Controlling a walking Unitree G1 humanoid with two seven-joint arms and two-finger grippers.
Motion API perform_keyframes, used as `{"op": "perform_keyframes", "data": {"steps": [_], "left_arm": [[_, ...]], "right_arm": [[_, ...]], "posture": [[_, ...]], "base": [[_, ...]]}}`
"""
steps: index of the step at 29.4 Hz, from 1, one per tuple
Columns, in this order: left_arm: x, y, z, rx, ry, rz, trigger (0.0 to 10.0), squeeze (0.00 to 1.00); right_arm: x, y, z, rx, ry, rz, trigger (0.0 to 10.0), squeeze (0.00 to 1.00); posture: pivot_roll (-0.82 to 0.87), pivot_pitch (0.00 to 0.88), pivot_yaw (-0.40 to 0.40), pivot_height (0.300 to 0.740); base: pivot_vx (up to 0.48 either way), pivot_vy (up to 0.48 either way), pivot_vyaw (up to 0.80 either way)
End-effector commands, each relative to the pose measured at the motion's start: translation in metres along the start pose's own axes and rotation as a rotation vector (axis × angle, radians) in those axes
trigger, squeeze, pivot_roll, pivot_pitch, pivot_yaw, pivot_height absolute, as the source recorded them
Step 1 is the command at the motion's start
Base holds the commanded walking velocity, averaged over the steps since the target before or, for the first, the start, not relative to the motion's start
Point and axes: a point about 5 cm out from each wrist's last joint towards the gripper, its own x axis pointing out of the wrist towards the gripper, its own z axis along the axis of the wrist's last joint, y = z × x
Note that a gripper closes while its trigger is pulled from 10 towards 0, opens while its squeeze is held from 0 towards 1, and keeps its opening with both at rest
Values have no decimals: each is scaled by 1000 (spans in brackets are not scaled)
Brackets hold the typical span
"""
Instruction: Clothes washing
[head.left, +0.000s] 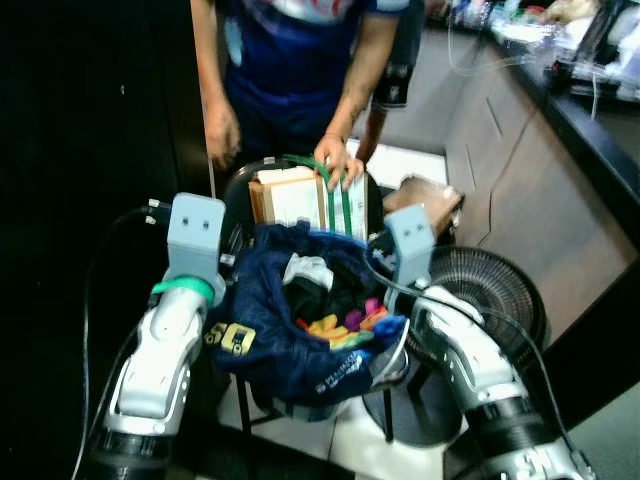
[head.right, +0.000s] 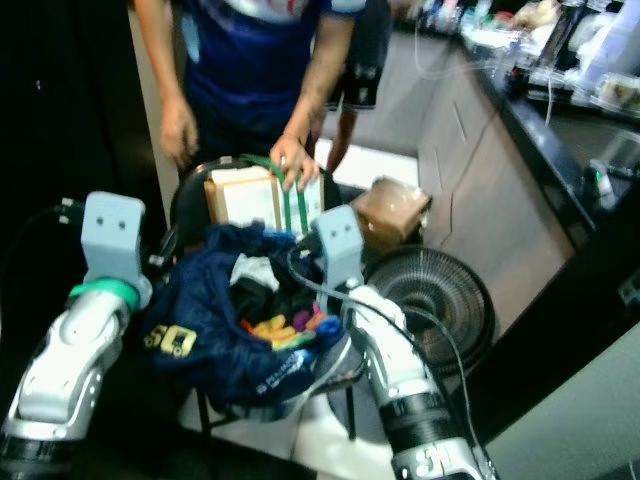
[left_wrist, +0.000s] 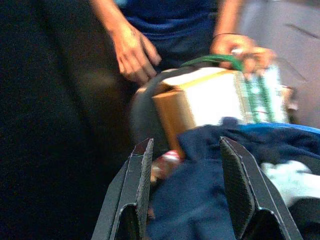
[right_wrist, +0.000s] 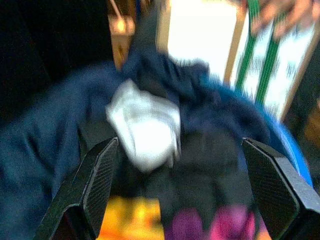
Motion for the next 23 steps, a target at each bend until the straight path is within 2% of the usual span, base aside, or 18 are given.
{"op": "perform_keyframes", "data": {"steps": [1, 8, 12, 19, 23], "left_arm": [[1, -4, -1, 14, 12, -15, 10000, 0], [-2, -4, 0, -3, -1, -5, 10000, 0], [-5, -4, 2, -50, -26, -12, 10000, 0], [-7, -4, 4, -72, -36, -21, 10000, 0], [-5, -7, 5, -85, -38, -42, 10000, 0]], "right_arm": [[2, -1, 0, -23, 22, 12, 10000, 1000], [9, 6, 6, -33, 13, 37, 10000, 1000], [10, 8, 8, -25, 4, 46, 10000, 1000], [6, 7, -3, 6, 29, 53, 10000, 1000], [11, 12, -12, 18, 71, 87, 10000, 1000]], "posture": [[7, 42, -57, 740], [18, 39, -75, 740], [27, 29, -86, 740], [25, 25, -81, 740], [19, 37, -76, 740]], "base": [[0, 0, 0], [0, 0, 0], [0, 0, 0], [0, 0, 0], [0, 0, 0]]}}
